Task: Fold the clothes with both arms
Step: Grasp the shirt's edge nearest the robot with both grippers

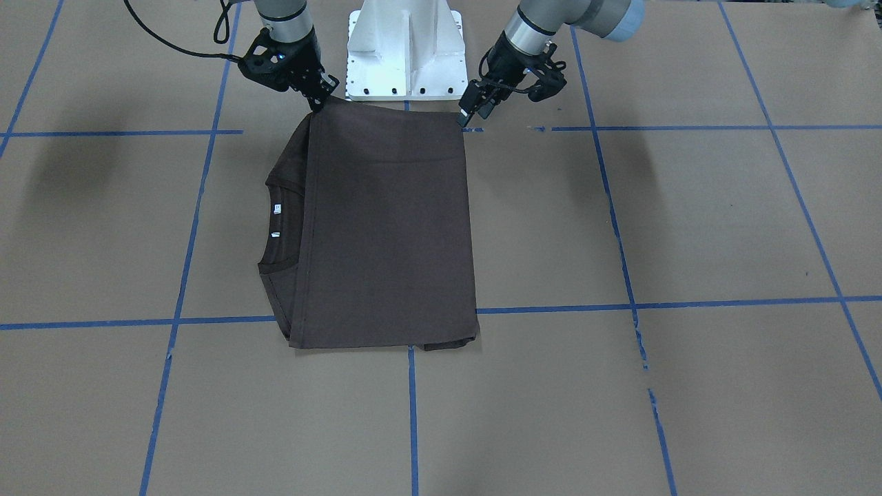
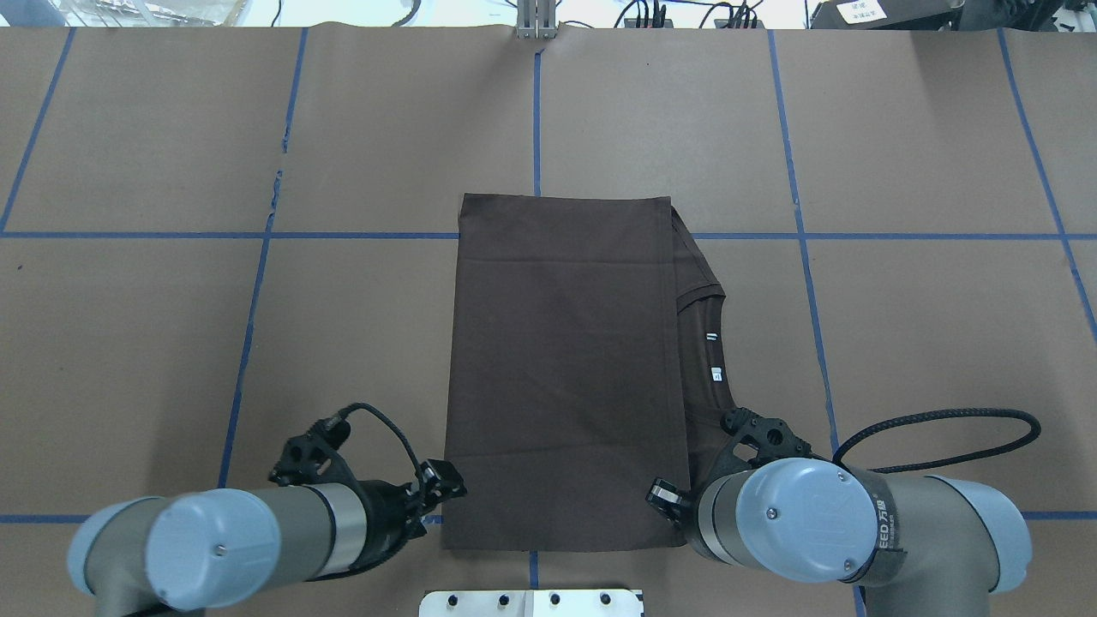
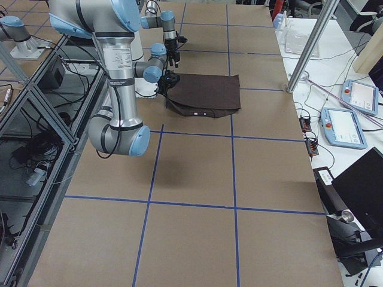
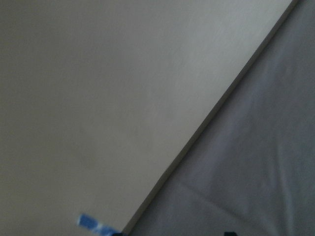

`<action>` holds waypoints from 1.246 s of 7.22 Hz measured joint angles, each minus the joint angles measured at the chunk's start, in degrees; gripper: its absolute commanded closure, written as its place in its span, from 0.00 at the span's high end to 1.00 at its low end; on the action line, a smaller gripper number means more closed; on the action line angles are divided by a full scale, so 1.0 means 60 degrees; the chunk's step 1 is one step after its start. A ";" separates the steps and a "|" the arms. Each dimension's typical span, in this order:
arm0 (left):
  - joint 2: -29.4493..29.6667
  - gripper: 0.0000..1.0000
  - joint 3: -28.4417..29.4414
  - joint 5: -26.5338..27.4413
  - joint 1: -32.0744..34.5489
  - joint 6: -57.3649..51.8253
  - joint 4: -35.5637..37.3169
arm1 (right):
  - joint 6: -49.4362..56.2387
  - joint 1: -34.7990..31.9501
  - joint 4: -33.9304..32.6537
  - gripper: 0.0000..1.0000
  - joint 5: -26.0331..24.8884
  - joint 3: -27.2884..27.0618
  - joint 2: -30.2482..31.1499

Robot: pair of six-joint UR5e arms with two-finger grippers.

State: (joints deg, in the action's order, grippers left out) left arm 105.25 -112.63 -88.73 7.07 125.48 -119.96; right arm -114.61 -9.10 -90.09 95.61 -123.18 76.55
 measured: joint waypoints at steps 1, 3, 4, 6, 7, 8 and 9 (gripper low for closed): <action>0.0316 0.72 0.0321 0.0015 -0.0106 0.0024 0.0141 | 0.0000 0.0004 0.0000 0.00 -0.0001 0.0004 0.0000; 0.0450 0.72 0.0598 0.0022 -0.0189 -0.0005 0.0230 | 0.0000 0.0016 0.0000 0.00 -0.0014 0.0006 -0.0004; 0.0396 0.72 0.0646 0.0022 -0.0221 -0.0026 0.0261 | 0.0000 0.0019 0.0000 0.00 -0.0022 0.0007 -0.0005; 0.0360 0.63 0.0701 0.0023 -0.0273 -0.0038 0.0287 | 0.0000 0.0021 0.0000 0.00 -0.0026 0.0007 -0.0016; 0.0352 0.35 0.0710 0.0023 -0.0280 -0.0039 0.0290 | 0.0000 0.0021 0.0000 0.00 -0.0027 0.0007 -0.0023; 0.0363 0.00 0.0717 0.0020 -0.0284 -0.0021 0.0291 | 0.0000 0.0022 0.0000 0.00 -0.0027 0.0007 -0.0025; 0.0397 0.00 0.0708 0.0014 -0.0285 0.0018 0.0325 | 0.0000 0.0022 0.0000 0.00 -0.0027 0.0007 -0.0028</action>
State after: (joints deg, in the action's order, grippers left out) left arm 107.63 -108.38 -88.65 5.37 125.59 -118.01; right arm -114.61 -8.96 -90.09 95.45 -123.13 76.38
